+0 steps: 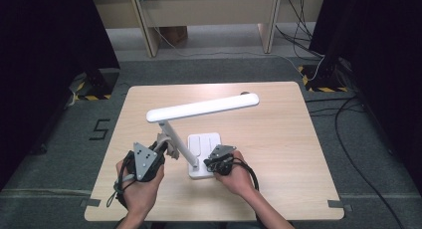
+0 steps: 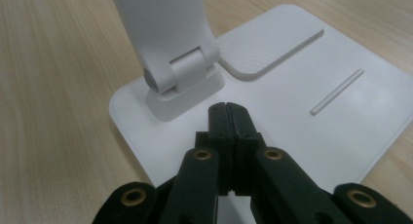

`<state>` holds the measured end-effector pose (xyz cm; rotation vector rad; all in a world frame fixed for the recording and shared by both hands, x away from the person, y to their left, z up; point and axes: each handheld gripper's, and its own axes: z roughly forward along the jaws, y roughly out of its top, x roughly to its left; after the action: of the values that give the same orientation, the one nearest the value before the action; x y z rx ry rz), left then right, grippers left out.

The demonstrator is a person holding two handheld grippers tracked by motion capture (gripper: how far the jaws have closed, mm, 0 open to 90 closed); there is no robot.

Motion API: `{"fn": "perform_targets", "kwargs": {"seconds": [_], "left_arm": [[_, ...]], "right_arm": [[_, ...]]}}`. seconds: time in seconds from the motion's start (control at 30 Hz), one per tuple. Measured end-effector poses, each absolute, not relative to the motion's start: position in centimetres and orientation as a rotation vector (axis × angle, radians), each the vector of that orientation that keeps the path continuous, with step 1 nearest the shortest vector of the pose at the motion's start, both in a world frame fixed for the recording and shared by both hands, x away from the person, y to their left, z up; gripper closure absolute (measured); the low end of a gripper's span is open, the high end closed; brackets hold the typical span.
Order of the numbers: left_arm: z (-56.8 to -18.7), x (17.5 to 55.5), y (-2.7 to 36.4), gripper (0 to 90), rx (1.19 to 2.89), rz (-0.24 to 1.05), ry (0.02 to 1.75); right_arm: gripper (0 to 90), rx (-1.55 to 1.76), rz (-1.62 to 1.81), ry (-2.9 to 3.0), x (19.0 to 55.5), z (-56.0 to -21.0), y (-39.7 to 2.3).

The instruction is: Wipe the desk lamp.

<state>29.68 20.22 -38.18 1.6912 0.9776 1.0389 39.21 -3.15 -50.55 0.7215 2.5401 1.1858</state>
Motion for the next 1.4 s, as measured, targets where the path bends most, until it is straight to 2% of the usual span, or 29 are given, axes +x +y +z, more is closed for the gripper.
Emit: {"fn": "perform_targets", "kwargs": {"seconds": [1.4], "left_arm": [[-40.2,29.8,19.8,80.1,1.724,0.985,0.994]], "right_arm": [[90.0,0.723,1.188,2.541,39.2,-50.6,-3.0]]}}
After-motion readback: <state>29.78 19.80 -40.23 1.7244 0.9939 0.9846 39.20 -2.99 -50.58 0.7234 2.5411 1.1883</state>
